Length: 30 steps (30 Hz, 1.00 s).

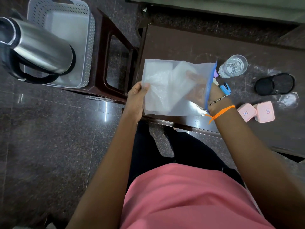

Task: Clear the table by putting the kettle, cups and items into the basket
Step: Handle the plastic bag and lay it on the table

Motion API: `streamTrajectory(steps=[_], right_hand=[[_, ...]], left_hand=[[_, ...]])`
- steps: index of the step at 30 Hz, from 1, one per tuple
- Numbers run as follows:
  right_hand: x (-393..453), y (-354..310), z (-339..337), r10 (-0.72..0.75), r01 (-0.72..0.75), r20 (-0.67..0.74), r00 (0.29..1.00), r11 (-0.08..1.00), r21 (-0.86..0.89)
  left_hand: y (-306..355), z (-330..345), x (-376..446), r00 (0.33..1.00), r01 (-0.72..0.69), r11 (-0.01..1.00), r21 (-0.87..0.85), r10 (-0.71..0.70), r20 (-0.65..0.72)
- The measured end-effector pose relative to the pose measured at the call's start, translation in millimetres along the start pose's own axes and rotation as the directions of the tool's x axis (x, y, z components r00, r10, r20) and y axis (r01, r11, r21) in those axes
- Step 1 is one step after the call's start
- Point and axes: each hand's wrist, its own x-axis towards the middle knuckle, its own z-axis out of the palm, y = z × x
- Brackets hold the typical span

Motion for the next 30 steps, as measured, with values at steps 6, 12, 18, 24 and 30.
streamTrajectory(steps=[6,12,18,24,30], right_hand=[[-2,3,-4,0.050,-0.077,-0.073,0.996,0.896,-0.438],[-9,-13,-36,-0.385,0.267,-0.310,0.869,0.894,-0.360],[-45,-46,-63,-0.650,0.598,-0.452,0.611,0.753,-0.275],[-65,-52,-54,-0.617,0.585,-0.145,0.774,0.783,-0.211],[-63,-31,-42,-0.666,0.584,0.045,0.744,0.617,-0.528]], left_hand=[[-1,5,-1,1.000,0.022,0.993,0.117,-0.023,0.006],[-1,14,2,0.974,0.012,0.990,0.140,0.020,-0.227],[7,26,3,0.992,-0.036,0.958,0.286,0.068,-0.105],[24,76,3,0.997,-0.032,0.869,0.495,-0.005,0.074],[37,116,5,0.936,0.141,0.913,0.383,-0.249,0.247]])
